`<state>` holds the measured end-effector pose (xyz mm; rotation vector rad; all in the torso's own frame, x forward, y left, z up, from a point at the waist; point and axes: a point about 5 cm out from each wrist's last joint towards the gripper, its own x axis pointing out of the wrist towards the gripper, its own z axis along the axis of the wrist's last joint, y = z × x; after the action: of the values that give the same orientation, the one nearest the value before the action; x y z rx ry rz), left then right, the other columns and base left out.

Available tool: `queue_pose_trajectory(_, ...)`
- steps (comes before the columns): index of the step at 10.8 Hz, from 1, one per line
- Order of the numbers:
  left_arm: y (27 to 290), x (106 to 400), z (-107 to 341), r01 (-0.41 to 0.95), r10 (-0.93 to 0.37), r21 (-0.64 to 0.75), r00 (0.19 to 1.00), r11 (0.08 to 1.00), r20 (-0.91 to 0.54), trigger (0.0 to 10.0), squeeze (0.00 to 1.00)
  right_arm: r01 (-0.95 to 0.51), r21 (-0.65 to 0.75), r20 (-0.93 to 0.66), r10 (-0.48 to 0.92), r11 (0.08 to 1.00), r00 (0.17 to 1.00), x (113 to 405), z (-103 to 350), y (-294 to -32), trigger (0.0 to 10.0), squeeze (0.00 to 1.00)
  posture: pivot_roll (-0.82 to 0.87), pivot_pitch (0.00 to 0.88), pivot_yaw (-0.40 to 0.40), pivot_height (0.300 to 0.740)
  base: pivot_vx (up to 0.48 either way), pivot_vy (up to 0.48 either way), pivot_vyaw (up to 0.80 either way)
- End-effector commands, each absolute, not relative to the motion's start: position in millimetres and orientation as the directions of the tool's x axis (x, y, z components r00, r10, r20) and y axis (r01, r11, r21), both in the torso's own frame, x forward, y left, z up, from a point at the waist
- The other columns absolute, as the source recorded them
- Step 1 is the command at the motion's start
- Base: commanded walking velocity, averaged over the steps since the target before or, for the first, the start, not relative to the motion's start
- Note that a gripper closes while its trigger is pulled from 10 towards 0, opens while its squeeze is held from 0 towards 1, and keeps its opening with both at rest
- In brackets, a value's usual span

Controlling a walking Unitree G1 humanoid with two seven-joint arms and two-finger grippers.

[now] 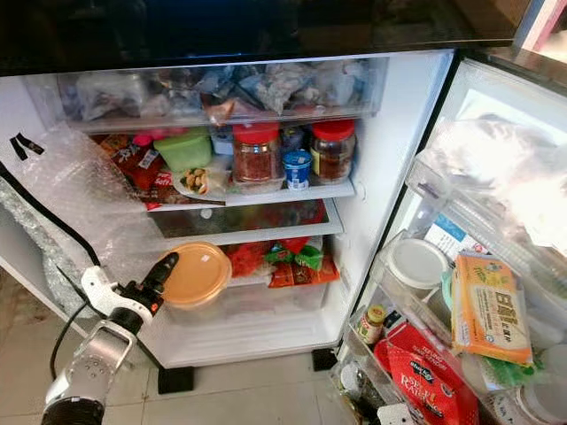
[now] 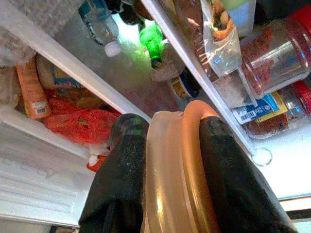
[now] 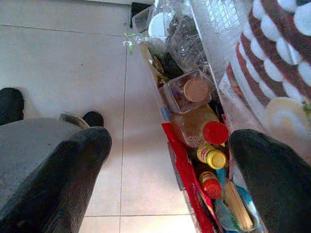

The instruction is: Restocking fridge

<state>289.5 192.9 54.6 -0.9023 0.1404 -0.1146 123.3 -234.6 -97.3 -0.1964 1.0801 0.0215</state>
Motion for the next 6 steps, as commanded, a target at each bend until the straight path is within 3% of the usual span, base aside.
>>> queue_pose_trajectory(1,190.4,291.4,53.4,0.046,-0.157,-0.793,0.985,0.607,-0.064,10.0,0.00,-0.123,-0.164,-0.875,-0.086,0.979,0.476,125.9,-95.2,-239.7,10.0,0.00,0.03,0.000,-0.022,0.740,0.000,0.000,0.00)
queue_pose_trajectory(6,192.0,295.2,51.7,0.030,-0.132,-0.779,0.989,0.626,-0.068,10.0,0.00,-0.138,-0.168,-0.866,-0.080,0.976,0.493,135.4,-90.7,-244.4,10.0,0.00,0.00,0.000,-0.019,0.740,0.000,0.000,0.00)
